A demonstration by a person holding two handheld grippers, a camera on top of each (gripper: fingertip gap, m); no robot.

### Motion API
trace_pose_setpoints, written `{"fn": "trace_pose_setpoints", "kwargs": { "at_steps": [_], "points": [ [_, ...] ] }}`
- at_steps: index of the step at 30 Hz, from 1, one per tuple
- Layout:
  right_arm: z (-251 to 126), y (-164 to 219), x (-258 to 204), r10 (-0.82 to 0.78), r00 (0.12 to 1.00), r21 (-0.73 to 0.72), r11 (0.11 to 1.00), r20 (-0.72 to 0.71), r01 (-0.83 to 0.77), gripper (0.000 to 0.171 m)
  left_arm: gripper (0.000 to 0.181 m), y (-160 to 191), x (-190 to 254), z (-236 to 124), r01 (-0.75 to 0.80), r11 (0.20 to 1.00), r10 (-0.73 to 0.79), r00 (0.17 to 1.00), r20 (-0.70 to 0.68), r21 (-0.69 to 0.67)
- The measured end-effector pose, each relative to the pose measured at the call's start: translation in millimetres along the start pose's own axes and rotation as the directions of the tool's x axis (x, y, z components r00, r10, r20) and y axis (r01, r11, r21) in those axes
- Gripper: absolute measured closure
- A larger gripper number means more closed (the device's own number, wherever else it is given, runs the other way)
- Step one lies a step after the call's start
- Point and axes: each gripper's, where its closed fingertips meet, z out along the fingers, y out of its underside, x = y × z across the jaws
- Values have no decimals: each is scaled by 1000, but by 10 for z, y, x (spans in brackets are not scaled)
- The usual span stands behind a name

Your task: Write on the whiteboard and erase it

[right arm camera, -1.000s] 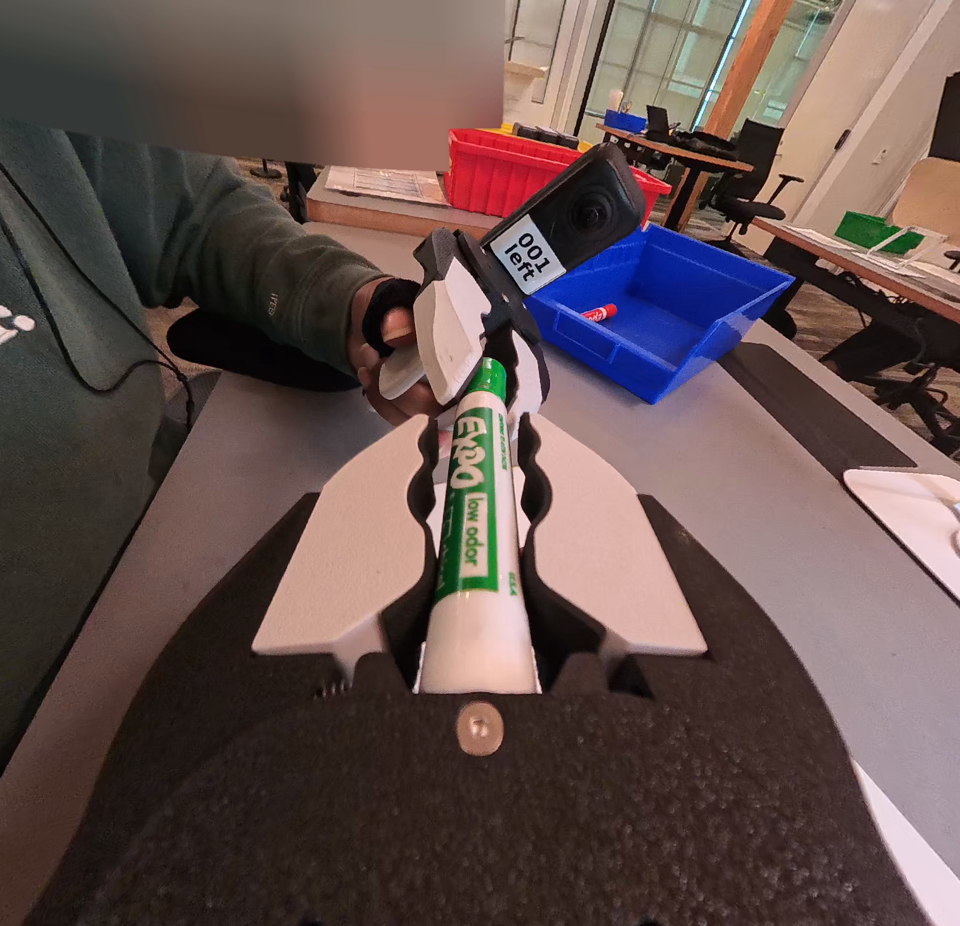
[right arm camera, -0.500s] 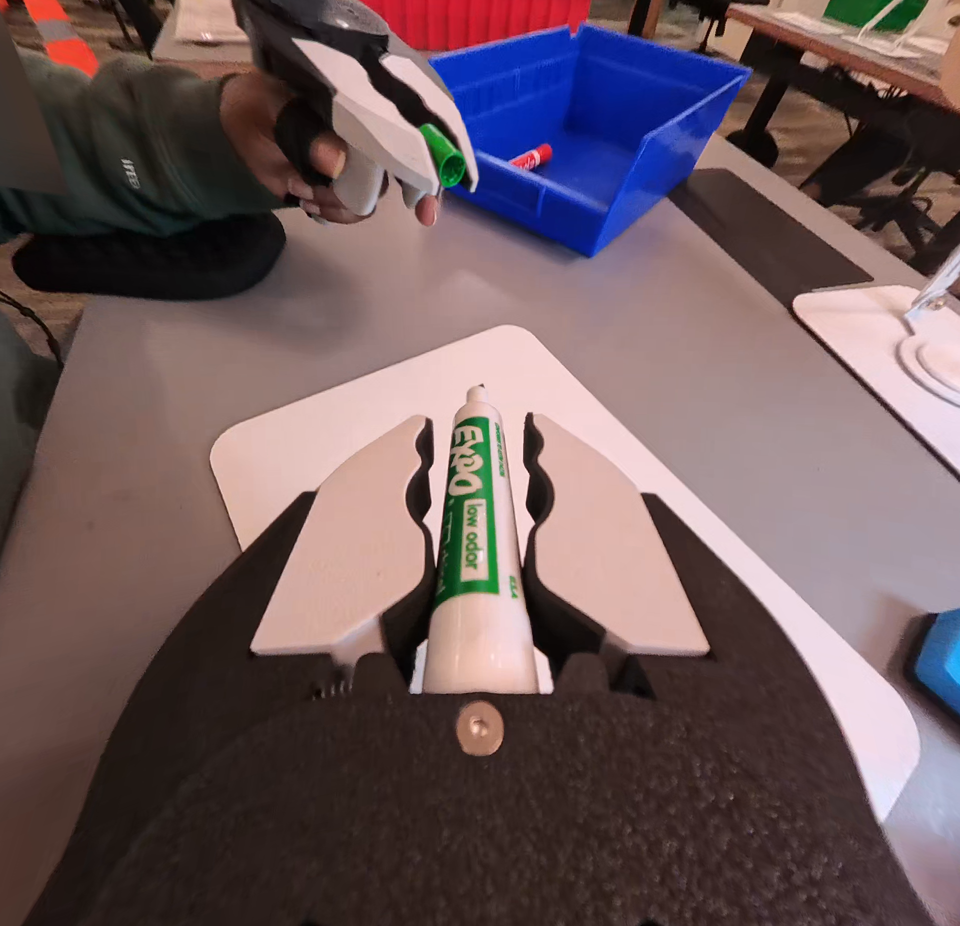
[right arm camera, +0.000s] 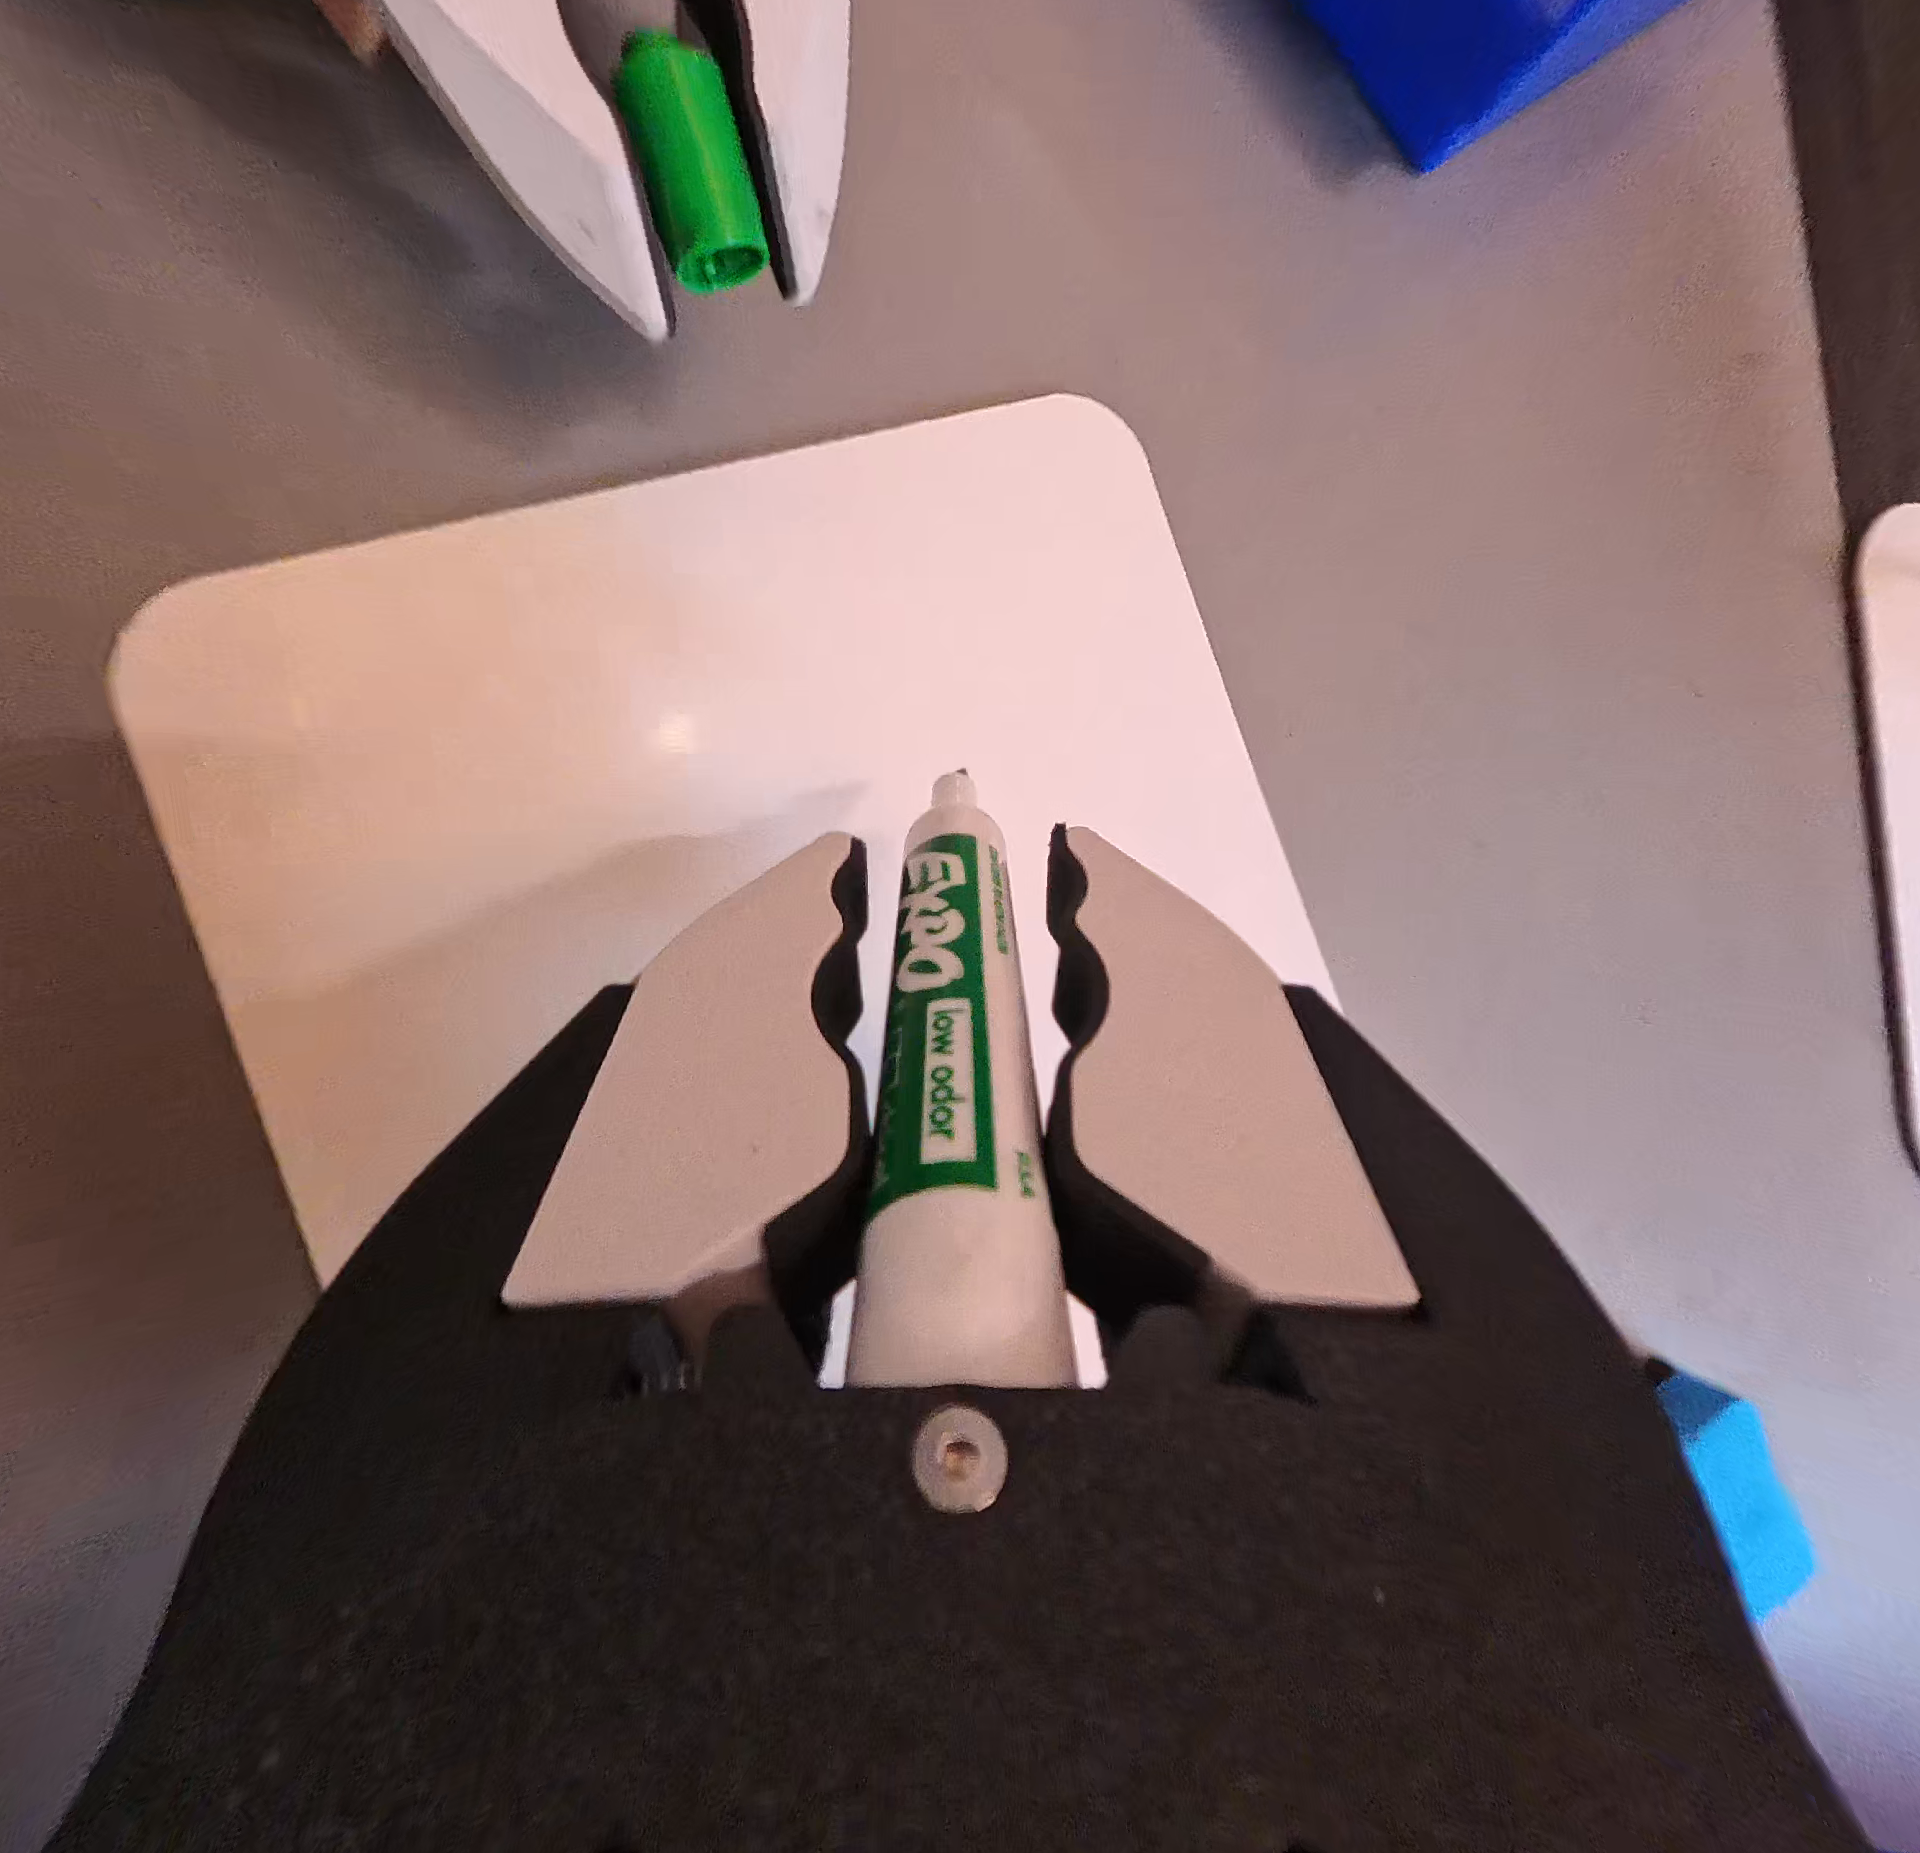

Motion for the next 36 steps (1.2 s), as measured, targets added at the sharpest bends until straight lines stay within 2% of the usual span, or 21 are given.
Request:
{"fn": "trace_pose_setpoints", "kwargs": {
  "at_steps": [4, 9, 36],
  "points": [
    [203, 10, 85, -46, 997, -134, 990, 62, 54, 137, 162, 9, -67, -40, -39, 999, 39, 998, 44, -10],
    [335, -4, 181, -94, 993, -190, 976, 69, 106, 137, 162, -6, -96, -59, -9, 1000, 9, 999, 43, 0],
    [460, -185, 190, -115, 988, -186, 974, 102, 133, 137, 162, 8, -191, -74, 95, 995, -96, 995, 22, 18]
  ]
}}
